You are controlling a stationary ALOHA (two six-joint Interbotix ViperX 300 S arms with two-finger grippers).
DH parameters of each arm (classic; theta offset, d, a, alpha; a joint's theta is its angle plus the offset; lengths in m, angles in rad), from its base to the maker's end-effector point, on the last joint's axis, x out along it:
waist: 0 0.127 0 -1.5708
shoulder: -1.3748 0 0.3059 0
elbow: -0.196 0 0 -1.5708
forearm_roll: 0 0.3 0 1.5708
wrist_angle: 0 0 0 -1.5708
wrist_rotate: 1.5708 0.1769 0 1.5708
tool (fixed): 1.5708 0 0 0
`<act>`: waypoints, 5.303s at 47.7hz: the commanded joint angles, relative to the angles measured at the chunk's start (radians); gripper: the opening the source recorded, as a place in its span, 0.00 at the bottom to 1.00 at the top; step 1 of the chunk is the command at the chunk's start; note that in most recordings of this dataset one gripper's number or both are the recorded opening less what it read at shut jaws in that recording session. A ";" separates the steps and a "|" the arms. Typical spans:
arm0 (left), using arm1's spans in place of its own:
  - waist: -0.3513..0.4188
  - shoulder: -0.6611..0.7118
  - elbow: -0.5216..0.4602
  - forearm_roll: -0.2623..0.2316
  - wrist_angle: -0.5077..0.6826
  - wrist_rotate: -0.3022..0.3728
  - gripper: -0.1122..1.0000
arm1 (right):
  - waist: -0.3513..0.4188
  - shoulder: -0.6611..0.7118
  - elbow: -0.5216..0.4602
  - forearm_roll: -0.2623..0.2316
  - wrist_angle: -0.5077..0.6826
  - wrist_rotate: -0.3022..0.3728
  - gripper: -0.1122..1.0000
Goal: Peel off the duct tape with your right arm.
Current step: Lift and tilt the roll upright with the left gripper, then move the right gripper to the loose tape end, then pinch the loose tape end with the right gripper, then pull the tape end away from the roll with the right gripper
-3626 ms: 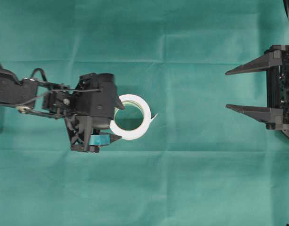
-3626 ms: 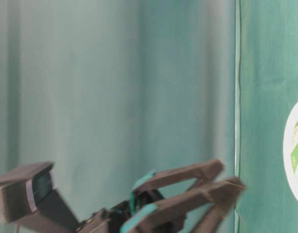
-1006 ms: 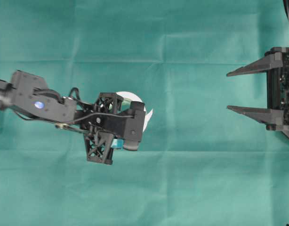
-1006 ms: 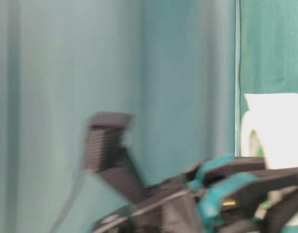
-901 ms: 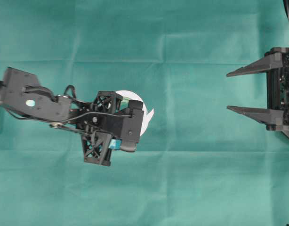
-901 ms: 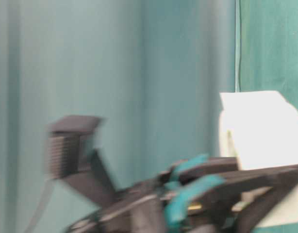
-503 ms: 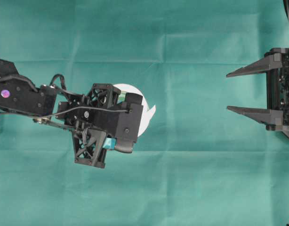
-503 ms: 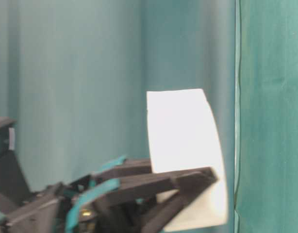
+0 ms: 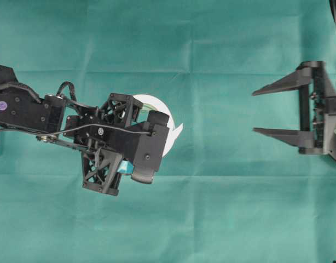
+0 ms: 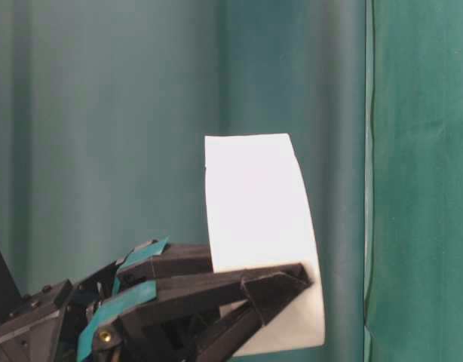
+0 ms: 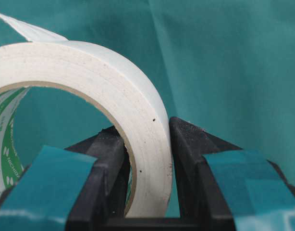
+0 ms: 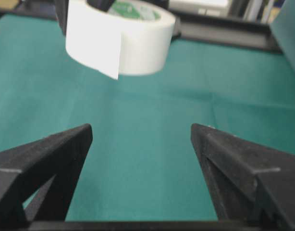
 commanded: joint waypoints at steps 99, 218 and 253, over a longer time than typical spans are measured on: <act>0.008 0.003 -0.026 0.003 -0.009 0.002 0.30 | 0.091 0.552 -0.359 -0.084 -0.187 0.061 0.08; 0.054 0.029 -0.026 0.009 0.038 -0.003 0.29 | 0.153 0.618 -0.399 -0.080 -0.238 0.058 0.02; 0.101 0.012 -0.026 0.009 0.060 -0.040 0.29 | 0.195 0.632 -0.394 -0.080 -0.238 0.060 0.02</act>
